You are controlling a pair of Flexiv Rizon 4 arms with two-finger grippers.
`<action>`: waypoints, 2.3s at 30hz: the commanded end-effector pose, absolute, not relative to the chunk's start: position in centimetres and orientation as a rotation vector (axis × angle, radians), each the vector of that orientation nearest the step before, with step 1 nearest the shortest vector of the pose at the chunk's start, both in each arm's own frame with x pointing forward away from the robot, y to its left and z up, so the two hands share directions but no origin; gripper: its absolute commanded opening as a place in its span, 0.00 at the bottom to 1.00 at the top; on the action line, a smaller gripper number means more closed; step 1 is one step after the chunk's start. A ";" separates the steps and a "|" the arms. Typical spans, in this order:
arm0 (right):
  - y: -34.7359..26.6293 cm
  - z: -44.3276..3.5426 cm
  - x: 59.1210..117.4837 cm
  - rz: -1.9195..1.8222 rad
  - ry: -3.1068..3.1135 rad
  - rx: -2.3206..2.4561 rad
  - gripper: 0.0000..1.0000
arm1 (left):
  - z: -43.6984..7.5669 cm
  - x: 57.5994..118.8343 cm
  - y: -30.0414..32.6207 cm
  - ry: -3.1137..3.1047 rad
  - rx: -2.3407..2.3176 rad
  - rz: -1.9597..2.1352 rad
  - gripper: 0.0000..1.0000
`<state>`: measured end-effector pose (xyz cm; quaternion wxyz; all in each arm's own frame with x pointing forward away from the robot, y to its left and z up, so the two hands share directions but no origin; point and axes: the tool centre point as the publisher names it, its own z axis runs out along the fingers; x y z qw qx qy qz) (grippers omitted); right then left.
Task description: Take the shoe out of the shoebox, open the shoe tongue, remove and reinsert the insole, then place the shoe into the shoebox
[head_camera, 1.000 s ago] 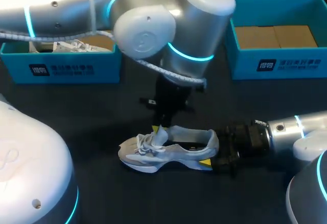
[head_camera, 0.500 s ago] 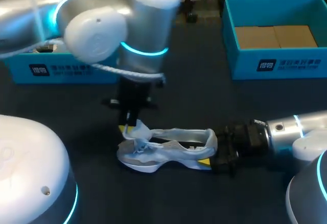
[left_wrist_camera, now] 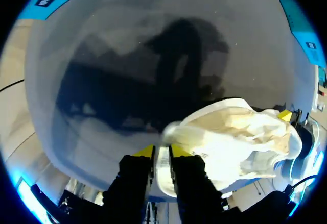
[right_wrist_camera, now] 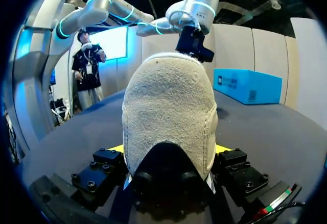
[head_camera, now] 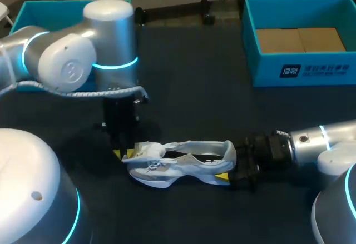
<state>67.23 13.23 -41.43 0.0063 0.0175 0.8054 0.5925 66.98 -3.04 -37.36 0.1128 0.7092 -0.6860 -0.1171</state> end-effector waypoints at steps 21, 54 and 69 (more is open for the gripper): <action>13.0 -41.4 67.2 1.852 2.520 0.057 0.00 | -25.6 65.3 -4.0 -2.306 1.639 0.104 0.44; 13.0 -41.4 67.2 1.852 2.520 0.057 0.00 | -18.9 63.7 -8.0 -2.852 0.713 -0.086 0.00; 13.0 -41.4 67.2 1.852 2.520 0.057 0.00 | -20.8 64.3 -12.9 -2.958 0.076 0.091 0.00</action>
